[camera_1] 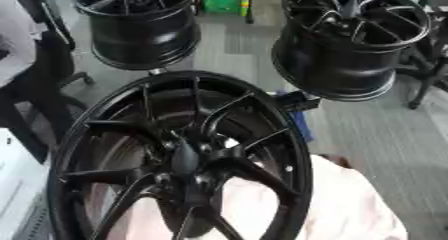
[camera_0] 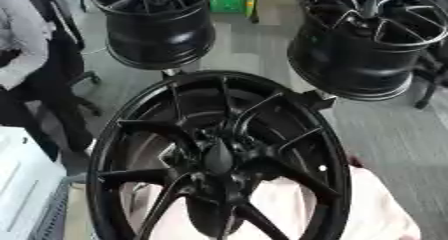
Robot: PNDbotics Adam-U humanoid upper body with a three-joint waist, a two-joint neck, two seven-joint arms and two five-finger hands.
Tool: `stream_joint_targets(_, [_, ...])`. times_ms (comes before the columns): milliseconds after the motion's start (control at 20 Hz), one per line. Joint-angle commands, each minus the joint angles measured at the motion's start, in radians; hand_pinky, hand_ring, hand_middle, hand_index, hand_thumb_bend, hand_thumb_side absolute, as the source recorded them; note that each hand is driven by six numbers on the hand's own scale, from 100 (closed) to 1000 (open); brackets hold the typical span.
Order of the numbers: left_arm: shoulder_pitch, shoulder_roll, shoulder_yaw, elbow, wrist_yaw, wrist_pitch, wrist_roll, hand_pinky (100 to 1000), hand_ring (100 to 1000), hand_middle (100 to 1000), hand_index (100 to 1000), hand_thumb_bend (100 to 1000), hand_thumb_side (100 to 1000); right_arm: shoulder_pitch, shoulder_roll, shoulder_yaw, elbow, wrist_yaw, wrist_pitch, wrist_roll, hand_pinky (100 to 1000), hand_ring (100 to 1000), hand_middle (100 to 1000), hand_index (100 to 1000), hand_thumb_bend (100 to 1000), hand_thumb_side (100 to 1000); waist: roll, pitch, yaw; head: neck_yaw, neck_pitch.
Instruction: Pull the pin out of the wheel hub.
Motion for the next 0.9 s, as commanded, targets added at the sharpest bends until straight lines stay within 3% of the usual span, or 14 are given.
stream_joint_targets(50, [-0.009,0.032,0.03,0.018,-0.052,0.006,0.052,885,923,832,940,345,177,-0.01,-0.02,-0.013,-0.011,0.002,-0.004,-0.001,773,668,595,745,100,747,0.003,-0.01,-0.001,-0.002,-0.012])
stream_joint_targets(350, [-0.013,0.027,0.038,0.055,-0.067,0.025,0.124,875,913,821,944,310,176,-0.008,-0.018,-0.014,-0.011,0.003,-0.005,-0.004,773,669,595,745,100,746,0.002,-0.011,-0.001,0.001,-0.011])
stream_joint_targets(600, [-0.013,0.025,0.041,0.069,-0.065,0.031,0.146,865,901,812,945,302,221,-0.007,-0.016,-0.014,-0.011,0.002,-0.005,-0.003,773,669,594,745,100,746,0.002,-0.012,-0.001,0.002,-0.011])
stream_joint_targets(900, [-0.013,0.023,0.043,0.08,-0.048,0.029,0.16,854,884,789,925,275,207,-0.005,-0.015,-0.015,-0.01,0.001,-0.006,-0.004,773,669,594,744,100,747,0.002,-0.011,-0.002,0.002,-0.011])
